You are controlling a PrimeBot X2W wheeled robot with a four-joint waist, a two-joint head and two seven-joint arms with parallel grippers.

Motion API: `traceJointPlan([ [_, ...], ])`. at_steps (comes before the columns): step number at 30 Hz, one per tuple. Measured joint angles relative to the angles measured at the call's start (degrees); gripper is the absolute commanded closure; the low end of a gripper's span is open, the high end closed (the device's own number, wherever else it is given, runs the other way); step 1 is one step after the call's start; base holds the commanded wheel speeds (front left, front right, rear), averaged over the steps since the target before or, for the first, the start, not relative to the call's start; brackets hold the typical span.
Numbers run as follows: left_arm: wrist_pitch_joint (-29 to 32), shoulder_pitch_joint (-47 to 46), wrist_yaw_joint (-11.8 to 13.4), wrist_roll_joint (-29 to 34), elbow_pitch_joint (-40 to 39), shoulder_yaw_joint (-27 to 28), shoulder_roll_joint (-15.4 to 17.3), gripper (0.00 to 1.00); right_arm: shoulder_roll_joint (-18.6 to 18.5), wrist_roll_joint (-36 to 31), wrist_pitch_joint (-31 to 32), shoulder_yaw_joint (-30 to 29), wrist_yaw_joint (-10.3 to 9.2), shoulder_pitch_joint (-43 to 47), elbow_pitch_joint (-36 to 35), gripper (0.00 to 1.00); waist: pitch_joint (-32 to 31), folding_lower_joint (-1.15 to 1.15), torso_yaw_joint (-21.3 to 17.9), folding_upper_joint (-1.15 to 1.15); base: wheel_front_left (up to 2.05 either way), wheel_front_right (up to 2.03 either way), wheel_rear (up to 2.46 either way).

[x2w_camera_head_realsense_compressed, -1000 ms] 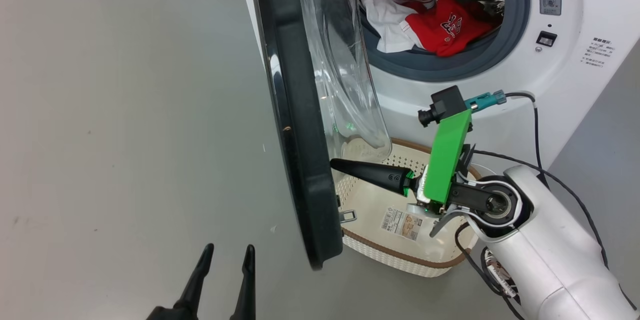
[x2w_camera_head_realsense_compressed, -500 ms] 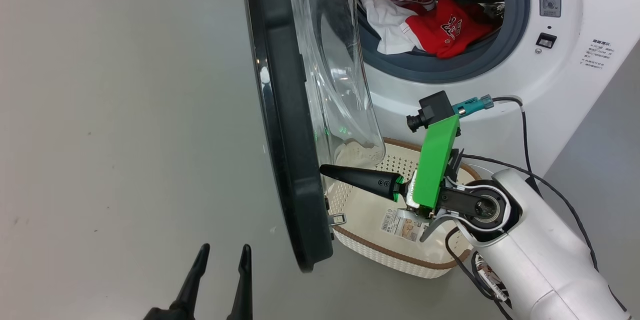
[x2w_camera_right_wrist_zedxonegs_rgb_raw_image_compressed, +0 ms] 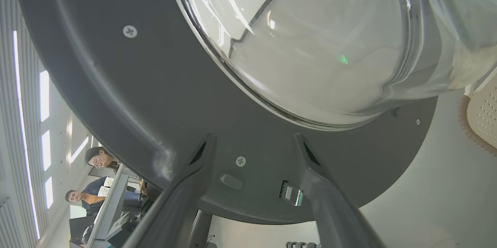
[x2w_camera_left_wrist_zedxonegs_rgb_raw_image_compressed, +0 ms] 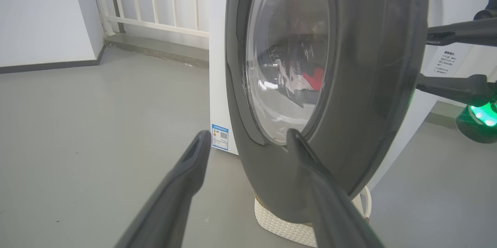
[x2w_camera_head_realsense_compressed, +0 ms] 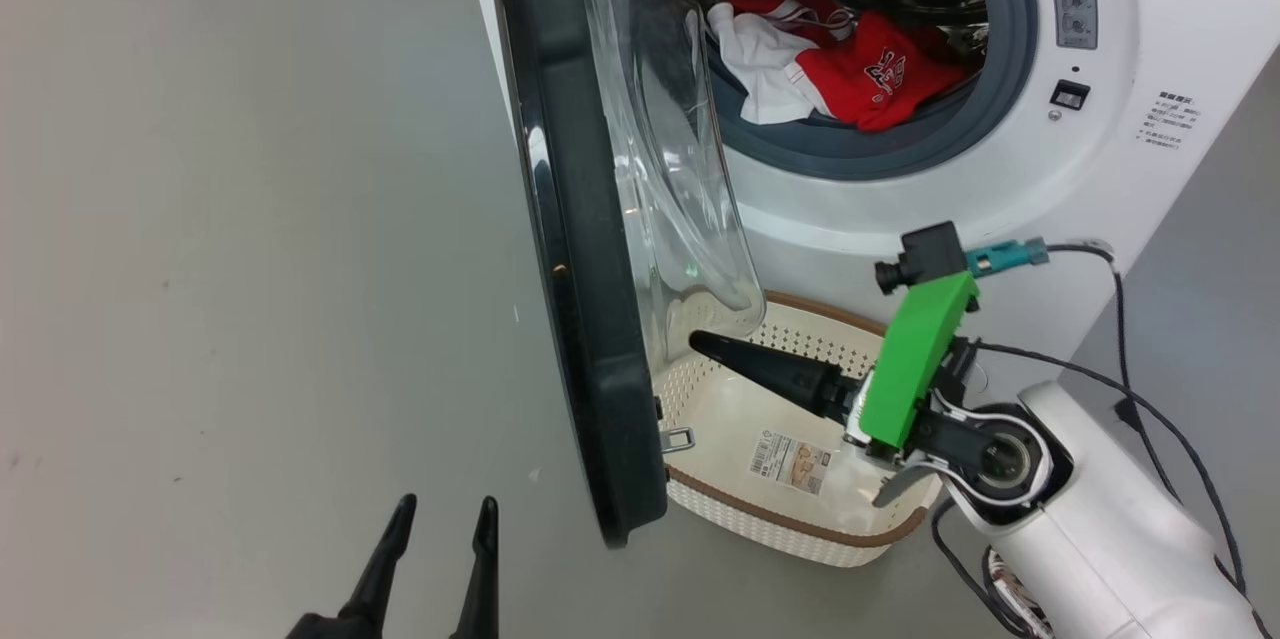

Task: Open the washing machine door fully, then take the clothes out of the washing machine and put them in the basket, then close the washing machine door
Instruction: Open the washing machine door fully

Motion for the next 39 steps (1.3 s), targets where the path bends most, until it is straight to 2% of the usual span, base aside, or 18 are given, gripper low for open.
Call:
traceJointPlan([
  [12, 0.00, -0.12, -1.94, 0.57, 2.12, 2.27, 0.01, 0.00, -5.67, -3.78, -9.99, 2.46, 0.00, 6.49, 0.14, 0.00, -0.62, 0.00, -2.52, 0.00, 0.00, 0.00, 0.00],
  [21, 0.00, -0.21, -2.02, 1.07, 2.42, 3.69, 0.00, 0.00, -9.46, -4.34, -18.78, 4.37, 0.00, 12.27, 0.26, 0.00, -0.71, 0.00, -4.53, 0.00, 0.00, 0.00, 0.00],
  [27, 0.00, -0.21, -2.02, 1.07, 2.46, 4.31, 0.00, 0.00, -12.20, -6.94, -24.98, 7.17, 0.00, 14.13, 0.48, 0.00, -0.57, 0.00, -5.55, 0.00, 0.00, 0.00, 0.00],
  [35, 0.00, -0.15, -2.02, 1.08, 2.76, 4.98, -0.01, 0.00, -14.56, -9.99, -35.68, 12.39, 0.00, 15.95, 2.76, 0.00, -0.91, 0.00, -6.63, 0.00, 0.00, 0.00, 0.00],
  [39, 0.00, -0.02, -2.03, 1.09, 3.13, 5.36, -0.02, 0.00, -15.67, -13.49, -43.59, 15.61, 0.05, 15.95, 4.76, 0.00, -1.38, 0.00, -7.11, 0.00, 0.00, 0.00, 0.00],
])
